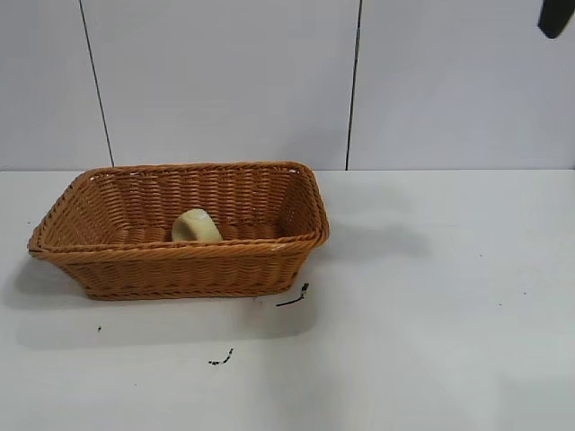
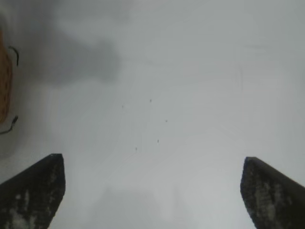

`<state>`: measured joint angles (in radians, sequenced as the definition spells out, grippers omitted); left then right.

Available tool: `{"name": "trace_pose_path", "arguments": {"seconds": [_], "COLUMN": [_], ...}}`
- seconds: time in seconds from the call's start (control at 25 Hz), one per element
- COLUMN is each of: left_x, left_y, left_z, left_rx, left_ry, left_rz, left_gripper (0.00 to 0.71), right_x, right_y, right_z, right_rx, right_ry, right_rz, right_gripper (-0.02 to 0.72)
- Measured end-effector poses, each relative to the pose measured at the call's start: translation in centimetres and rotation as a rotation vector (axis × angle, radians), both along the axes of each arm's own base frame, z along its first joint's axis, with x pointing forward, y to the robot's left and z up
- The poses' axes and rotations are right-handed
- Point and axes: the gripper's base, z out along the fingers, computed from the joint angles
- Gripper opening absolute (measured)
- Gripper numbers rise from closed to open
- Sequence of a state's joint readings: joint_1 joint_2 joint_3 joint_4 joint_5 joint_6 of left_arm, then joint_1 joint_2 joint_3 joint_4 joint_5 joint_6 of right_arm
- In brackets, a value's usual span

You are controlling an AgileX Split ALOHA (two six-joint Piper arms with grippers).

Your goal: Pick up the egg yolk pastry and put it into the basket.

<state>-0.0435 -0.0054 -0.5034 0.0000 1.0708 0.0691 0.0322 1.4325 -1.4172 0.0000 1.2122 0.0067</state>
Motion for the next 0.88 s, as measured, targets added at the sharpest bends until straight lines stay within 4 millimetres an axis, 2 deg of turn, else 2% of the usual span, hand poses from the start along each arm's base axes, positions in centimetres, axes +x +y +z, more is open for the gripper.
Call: {"name": "trace_pose_path", "arguments": {"seconds": [0.16,0.32,0.44,0.56,0.72,0.88], "left_x": [0.0,0.0,0.0,0.0,0.0,0.0], "left_y": [0.0,0.0,0.0,0.0,0.0,0.0], "left_z": [0.0,0.0,0.0,0.0,0.0,0.0], "left_rx": [0.000,0.000,0.000,0.000,0.000,0.000], "left_ry": [0.000,0.000,0.000,0.000,0.000,0.000], "left_rz": [0.000,0.000,0.000,0.000,0.000,0.000], "left_gripper": [0.696,0.696,0.696,0.696,0.696,0.696], "right_x": [-6.3,-12.2,-16.3,-19.4,-22.8,-25.4], "right_y": [-0.2,-0.4,-0.5,-0.5,-0.6,-0.7], "right_z": [-1.3,-4.3,-6.1,-8.0,-9.6,-9.2], "right_rx": [-0.003,-0.007,-0.006,0.008,0.010,0.016], "right_ry": [0.021,0.059,-0.003,-0.090,-0.245,-0.457], "right_rz": [0.006,0.012,0.012,0.013,0.020,0.025], "right_gripper": [0.693,0.693,0.693,0.693,0.693,0.693]}}
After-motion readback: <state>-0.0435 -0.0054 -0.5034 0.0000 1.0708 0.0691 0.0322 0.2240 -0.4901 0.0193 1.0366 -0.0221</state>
